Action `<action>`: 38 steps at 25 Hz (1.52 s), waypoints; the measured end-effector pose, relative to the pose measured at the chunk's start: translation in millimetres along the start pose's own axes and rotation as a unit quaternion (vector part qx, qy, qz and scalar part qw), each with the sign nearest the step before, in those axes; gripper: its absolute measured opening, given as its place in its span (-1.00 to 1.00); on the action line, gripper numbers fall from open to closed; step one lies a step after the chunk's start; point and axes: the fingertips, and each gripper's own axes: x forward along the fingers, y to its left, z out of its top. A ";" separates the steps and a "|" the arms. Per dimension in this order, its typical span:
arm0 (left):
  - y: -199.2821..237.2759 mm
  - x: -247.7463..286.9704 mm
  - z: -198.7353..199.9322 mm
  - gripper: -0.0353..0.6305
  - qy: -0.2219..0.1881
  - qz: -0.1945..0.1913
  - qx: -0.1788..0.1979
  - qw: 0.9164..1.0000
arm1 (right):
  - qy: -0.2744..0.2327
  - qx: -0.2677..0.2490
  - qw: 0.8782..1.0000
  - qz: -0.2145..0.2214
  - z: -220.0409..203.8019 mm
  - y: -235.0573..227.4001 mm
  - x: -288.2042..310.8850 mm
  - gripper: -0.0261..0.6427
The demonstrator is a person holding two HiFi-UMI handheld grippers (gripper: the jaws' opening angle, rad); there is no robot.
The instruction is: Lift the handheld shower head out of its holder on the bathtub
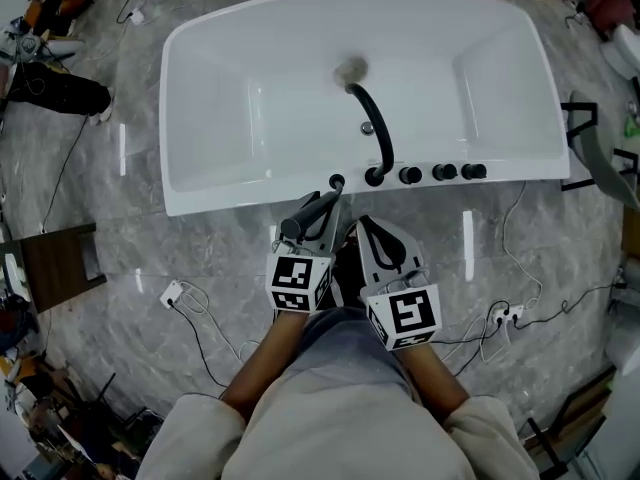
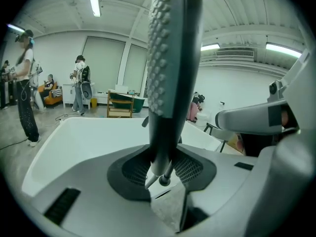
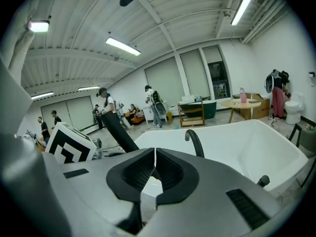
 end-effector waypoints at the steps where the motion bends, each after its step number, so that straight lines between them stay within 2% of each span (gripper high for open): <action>1: -0.2 -2.5 4.4 -0.48 -0.003 0.000 0.001 1.000 | -0.003 -0.002 1.000 -0.001 3.7 0.7 -1.4 -0.86; 21: -11.7 -44.0 102.0 -0.48 -0.090 -0.009 0.034 0.995 | -0.089 -0.070 0.994 0.003 89.1 14.0 -29.2 -0.86; 24: -18.2 -51.6 110.8 -0.48 -0.100 -0.014 0.031 0.994 | -0.101 -0.078 0.992 0.004 97.1 16.1 -35.1 -0.86; 30: -33.3 -66.9 127.5 -0.48 -0.114 -0.031 0.051 0.992 | -0.125 -0.082 0.989 0.012 110.2 30.4 -34.9 -0.86; 38: -25.4 -74.6 130.0 -0.48 -0.122 -0.022 0.039 0.991 | -0.120 -0.090 0.989 0.013 109.5 34.1 -33.5 -0.87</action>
